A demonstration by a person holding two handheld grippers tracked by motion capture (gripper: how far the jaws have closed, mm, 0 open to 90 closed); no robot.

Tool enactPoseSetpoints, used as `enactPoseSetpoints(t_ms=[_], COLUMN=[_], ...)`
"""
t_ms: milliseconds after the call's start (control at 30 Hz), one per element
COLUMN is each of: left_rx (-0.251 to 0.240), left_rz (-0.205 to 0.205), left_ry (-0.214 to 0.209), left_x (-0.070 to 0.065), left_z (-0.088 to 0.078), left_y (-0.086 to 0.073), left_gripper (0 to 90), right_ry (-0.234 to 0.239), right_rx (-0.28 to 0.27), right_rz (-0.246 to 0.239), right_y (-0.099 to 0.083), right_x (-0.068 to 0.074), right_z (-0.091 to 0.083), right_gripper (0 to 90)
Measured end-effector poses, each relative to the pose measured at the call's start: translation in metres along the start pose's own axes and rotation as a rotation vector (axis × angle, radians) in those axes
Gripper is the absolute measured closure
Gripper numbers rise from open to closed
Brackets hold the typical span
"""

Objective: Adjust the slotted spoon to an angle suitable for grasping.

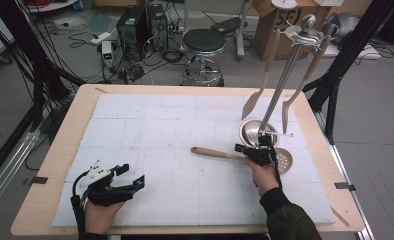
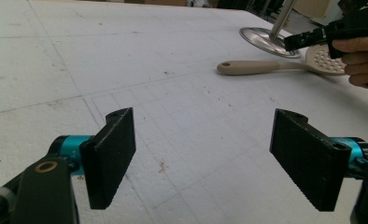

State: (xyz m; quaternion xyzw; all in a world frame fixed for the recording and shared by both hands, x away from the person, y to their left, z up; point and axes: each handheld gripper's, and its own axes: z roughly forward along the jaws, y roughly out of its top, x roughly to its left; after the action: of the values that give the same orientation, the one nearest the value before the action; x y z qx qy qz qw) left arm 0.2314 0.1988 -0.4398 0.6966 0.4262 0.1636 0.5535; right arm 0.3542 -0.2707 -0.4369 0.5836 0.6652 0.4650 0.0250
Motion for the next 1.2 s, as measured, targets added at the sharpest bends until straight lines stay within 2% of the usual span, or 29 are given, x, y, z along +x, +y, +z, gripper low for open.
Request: enactPoseSetpoints(t_ms=[67, 200, 300, 633, 733, 833, 867, 1000, 1200], left_rx=[-0.001, -0.002, -0.002, -0.002, -0.002, -0.003, -0.003, -0.002, -0.002], left_rz=[0.0, 0.001, 0.001, 0.002, 0.002, 0.002, 0.002, 0.002, 0.002], left_ry=[0.002, 0.002, 0.002, 0.002, 0.003, 0.003, 0.003, 0.002, 0.003], left_x=[0.0, 0.0, 0.0, 0.0, 0.0, 0.0, 0.0, 0.0, 0.0], left_z=[0.0, 0.0, 0.001, 0.0, 0.0, 0.0, 0.0, 0.0, 0.0], left_y=[0.0, 0.0, 0.0, 0.0, 0.0, 0.0, 0.0, 0.0, 0.0], left_gripper=[23.1, 23.1, 23.1, 23.1, 23.1, 23.1, 23.1, 23.1, 23.0], right_ry=[-0.02, -0.061, -0.071, -0.064, -0.05, -0.037, -0.045, -0.041, -0.07], right_rx=[0.003, 0.016, 0.026, 0.056, 0.062, 0.067, 0.079, 0.071, 0.078], right_rz=[0.011, 0.002, 0.012, 0.036, 0.059, 0.055, 0.065, 0.057, 0.058], right_y=[0.001, 0.001, 0.001, -0.003, -0.004, -0.006, -0.007, -0.01, -0.01], right_x=[-0.006, -0.015, -0.018, -0.022, -0.025, -0.028, -0.028, -0.031, -0.027], right_z=[-0.004, -0.01, -0.011, -0.007, -0.005, -0.003, -0.003, -0.002, -0.004], right_gripper=[90.0, 90.0, 90.0, 90.0, 90.0, 90.0, 90.0, 90.0, 90.0])
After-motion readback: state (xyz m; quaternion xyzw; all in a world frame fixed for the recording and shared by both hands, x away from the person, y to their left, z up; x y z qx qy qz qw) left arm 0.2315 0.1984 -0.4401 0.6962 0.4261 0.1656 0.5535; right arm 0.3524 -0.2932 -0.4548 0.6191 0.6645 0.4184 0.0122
